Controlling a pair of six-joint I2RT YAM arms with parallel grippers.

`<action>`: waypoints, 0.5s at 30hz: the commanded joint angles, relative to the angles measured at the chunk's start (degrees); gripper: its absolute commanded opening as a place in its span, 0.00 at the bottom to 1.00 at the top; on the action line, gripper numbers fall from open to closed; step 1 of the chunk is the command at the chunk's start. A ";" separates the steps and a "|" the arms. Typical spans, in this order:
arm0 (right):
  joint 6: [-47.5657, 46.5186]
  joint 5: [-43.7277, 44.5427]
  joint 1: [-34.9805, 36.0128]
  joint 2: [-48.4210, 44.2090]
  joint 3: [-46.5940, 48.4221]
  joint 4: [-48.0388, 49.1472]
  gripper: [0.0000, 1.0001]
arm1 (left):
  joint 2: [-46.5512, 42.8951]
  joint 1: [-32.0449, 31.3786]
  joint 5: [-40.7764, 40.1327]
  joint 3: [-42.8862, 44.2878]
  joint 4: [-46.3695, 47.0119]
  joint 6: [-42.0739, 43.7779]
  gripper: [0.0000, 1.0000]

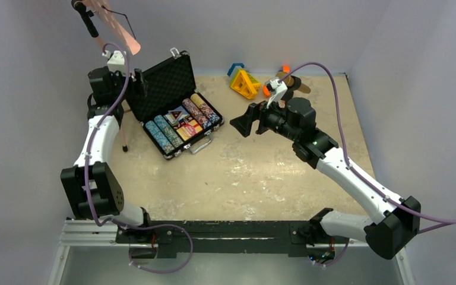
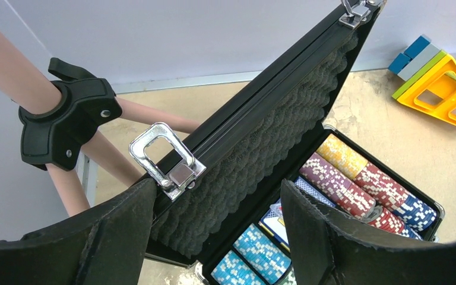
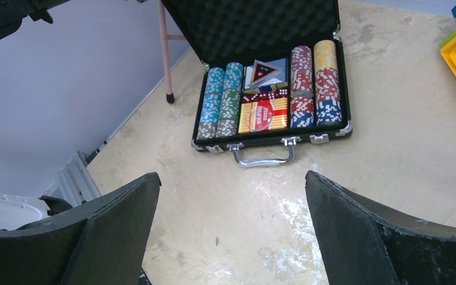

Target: Pack up texas hold em set

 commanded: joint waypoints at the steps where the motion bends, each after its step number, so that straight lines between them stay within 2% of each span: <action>1: 0.40 -1.32 -0.18 -1.10 -0.56 3.01 0.97 | -1.71 -2.43 0.53 -3.45 -2.43 -0.64 0.80; 6: 0.70 -1.39 -0.18 -1.70 -1.47 3.50 0.97 | -4.58 -5.60 0.19 -6.39 -6.45 -0.64 0.80; 10: 0.99 -1.49 -0.18 -2.26 -2.47 4.04 0.97 | -10.99 -7.92 2.46 -10.53 -11.12 -4.95 0.80; 12: 0.92 -1.21 -0.18 -2.73 -2.72 4.01 0.97 | -14.59 -9.36 7.78 -11.85 -15.16 -6.81 0.81; 15: 0.65 -0.57 -0.22 -3.46 -3.21 3.83 0.98 | -21.73 -10.52 20.35 -14.94 -19.80 -8.54 0.82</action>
